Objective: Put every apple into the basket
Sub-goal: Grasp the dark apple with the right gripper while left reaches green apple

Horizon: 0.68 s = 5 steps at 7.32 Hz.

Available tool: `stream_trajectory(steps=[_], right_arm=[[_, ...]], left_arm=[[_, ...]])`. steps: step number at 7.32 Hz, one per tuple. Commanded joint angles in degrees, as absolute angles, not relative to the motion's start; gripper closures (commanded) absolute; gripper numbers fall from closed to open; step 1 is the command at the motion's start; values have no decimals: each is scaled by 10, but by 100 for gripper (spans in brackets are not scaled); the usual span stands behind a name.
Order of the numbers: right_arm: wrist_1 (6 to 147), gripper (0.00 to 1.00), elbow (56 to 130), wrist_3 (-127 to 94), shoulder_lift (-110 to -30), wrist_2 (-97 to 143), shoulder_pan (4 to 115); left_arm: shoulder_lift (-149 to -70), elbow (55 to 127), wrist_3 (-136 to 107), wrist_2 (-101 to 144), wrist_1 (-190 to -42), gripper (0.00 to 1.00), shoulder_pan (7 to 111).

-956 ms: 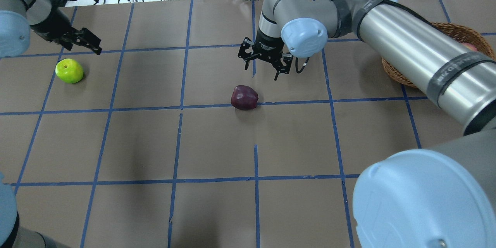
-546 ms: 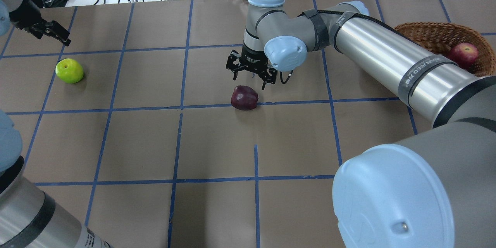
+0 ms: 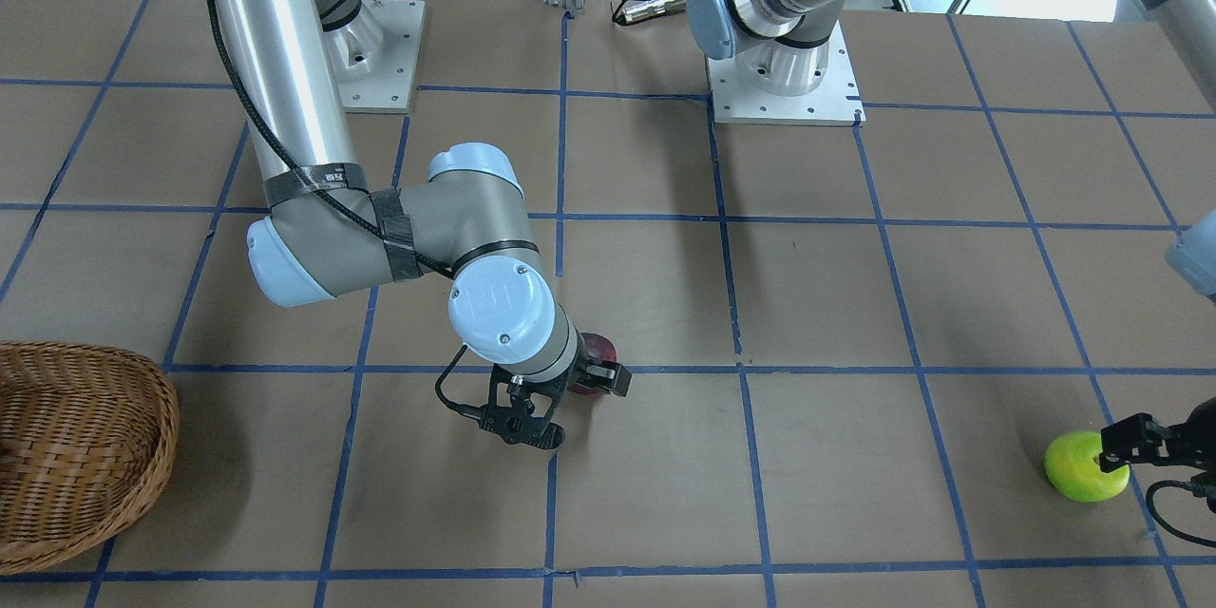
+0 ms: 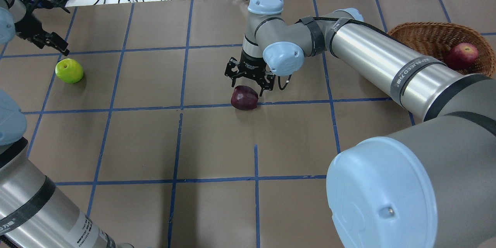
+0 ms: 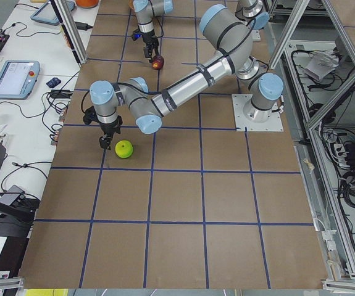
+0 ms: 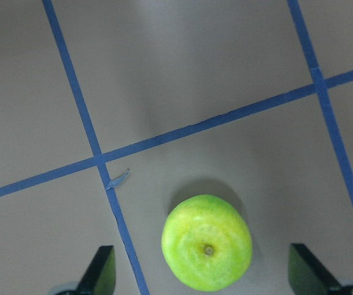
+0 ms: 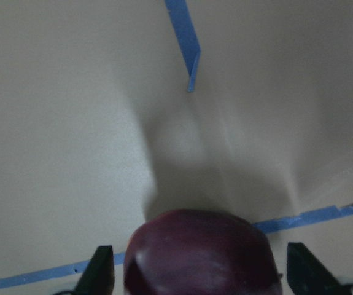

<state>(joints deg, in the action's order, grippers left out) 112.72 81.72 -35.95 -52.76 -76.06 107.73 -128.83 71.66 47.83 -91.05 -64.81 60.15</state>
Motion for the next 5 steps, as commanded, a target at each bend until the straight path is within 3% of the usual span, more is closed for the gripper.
stream_trajectory(steps=[1, 5], right_arm=[[1122, 0, 819, -358, -525, -758, 1078], [1121, 0, 822, -341, -520, -745, 1092]], left_arm=[[-1309, 720, 479, -906, -647, 0, 597], [-1325, 738, 468, -878, -655, 0, 592]])
